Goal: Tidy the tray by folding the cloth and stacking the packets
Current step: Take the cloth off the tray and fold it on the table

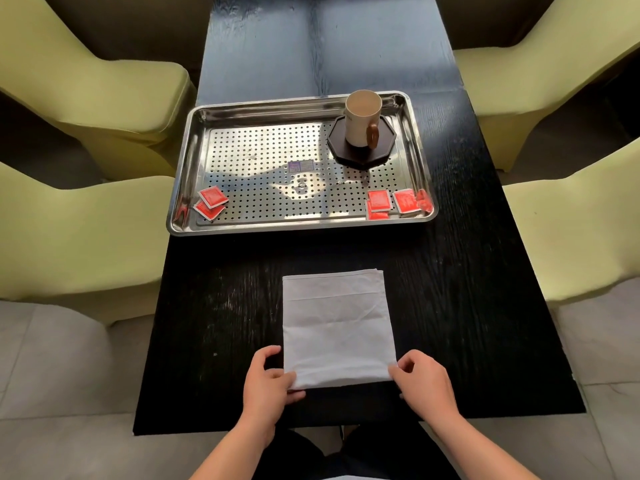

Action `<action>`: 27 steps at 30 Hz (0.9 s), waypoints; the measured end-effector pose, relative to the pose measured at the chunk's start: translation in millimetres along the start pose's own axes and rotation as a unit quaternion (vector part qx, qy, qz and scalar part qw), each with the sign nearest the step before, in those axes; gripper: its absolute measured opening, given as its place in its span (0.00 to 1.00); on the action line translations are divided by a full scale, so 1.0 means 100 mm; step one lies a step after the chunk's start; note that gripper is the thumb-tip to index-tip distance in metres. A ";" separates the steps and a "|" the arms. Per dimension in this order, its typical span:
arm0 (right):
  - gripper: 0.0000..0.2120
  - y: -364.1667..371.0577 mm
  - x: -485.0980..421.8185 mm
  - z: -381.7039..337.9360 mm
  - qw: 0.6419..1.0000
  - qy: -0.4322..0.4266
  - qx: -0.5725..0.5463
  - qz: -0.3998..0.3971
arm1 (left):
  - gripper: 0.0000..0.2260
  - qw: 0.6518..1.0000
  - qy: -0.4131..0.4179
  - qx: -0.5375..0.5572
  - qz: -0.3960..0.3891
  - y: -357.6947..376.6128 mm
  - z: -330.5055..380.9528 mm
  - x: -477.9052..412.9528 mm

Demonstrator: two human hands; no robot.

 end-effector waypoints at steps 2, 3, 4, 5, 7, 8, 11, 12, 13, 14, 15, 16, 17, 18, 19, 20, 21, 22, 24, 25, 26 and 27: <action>0.06 0.01 0.02 0.01 0.999 0.016 -0.048 -0.010 | 0.16 0.999 0.025 -0.024 -0.007 -0.01 -0.01 0.01; 0.05 0.01 0.04 0.01 0.997 0.024 -0.075 -0.015 | 0.13 0.999 0.032 -0.037 -0.009 -0.02 -0.02 0.00; 0.05 0.00 0.05 0.01 0.994 0.030 -0.101 -0.017 | 0.10 0.998 0.032 -0.050 -0.011 -0.02 -0.03 0.00; 0.04 0.00 0.06 0.02 0.992 0.035 -0.123 -0.019 | 0.08 0.998 0.029 -0.063 -0.011 -0.03 -0.04 -0.01; 0.05 -0.03 0.09 0.03 0.988 0.030 -0.151 -0.020 | 0.08 0.997 0.021 -0.076 -0.010 -0.05 -0.07 -0.01; 0.07 -0.04 0.11 0.04 0.987 0.018 -0.157 -0.019 | 0.08 0.997 0.021 -0.080 -0.009 -0.06 -0.09 0.00; 0.10 -0.09 0.19 0.06 0.987 -0.043 -0.155 -0.029 | 0.08 0.995 0.025 -0.094 -0.004 -0.11 -0.16 0.04; 0.11 -0.10 0.23 0.06 0.986 -0.060 -0.151 -0.037 | 0.09 0.995 0.022 -0.095 -0.003 -0.13 -0.18 0.05; 0.11 -0.11 0.26 0.06 0.986 -0.069 -0.146 -0.044 | 0.09 0.996 0.019 -0.091 -0.004 -0.15 -0.20 0.07; 0.11 -0.12 0.28 0.07 0.986 -0.071 -0.142 -0.050 | 0.10 0.996 0.016 -0.084 -0.006 -0.18 -0.22 0.09; 0.11 -0.14 0.29 0.08 0.987 -0.069 -0.138 -0.053 | 0.11 0.997 0.014 -0.079 -0.006 -0.22 -0.23 0.10; 0.11 -0.15 0.30 0.08 0.986 -0.061 -0.141 -0.059 | 0.13 0.997 0.012 -0.074 -0.003 -0.26 -0.22 0.12; 0.12 -0.18 0.31 0.09 0.985 -0.046 -0.152 -0.069 | 0.15 0.997 0.011 -0.072 0.002 -0.30 -0.22 0.13; 0.14 -0.20 0.31 0.09 0.981 -0.028 -0.176 -0.081 | 0.16 0.997 0.011 -0.074 0.006 -0.33 -0.21 0.14; 0.17 -0.23 0.32 0.09 0.976 -0.012 -0.195 -0.092 | 0.18 0.997 0.013 -0.078 0.006 -0.37 -0.19 0.15; 0.19 -0.26 0.33 0.08 0.975 -0.008 -0.201 -0.100 | 0.20 0.997 0.016 -0.079 0.000 -0.39 -0.17 0.17; 0.21 -0.28 0.34 0.07 0.976 -0.018 -0.191 -0.103 | 0.22 0.996 0.024 -0.081 -0.012 -0.41 -0.14 0.18; 0.22 -0.31 0.34 0.05 0.978 -0.036 -0.177 -0.104 | 0.24 0.995 0.039 -0.088 -0.029 -0.43 -0.10 0.20; 0.19 -0.36 0.32 -0.02 0.980 -0.084 -0.152 -0.095 | 0.27 0.985 0.091 -0.134 -0.057 -0.48 -0.01 0.21; 0.17 -0.39 0.30 -0.06 0.980 -0.104 -0.147 -0.090 | 0.26 0.974 0.130 -0.175 -0.062 -0.50 0.04 0.21; 0.15 -0.41 0.27 -0.11 0.978 -0.122 -0.148 -0.084 | 0.25 0.961 0.166 -0.213 -0.063 -0.51 0.09 0.19; 0.14 -0.42 0.24 -0.16 0.976 -0.144 -0.148 -0.075 | 0.23 0.950 0.197 -0.236 -0.059 -0.51 0.14 0.17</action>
Point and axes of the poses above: each hand's wrist, its own x-axis away from the middle knuckle, its own y-axis out of the palm, z = x × y, the point moved 2 cm from there along -x, towards the middle knuckle, and after that the axes turned 6 degrees about z, right-handed, at the moved point
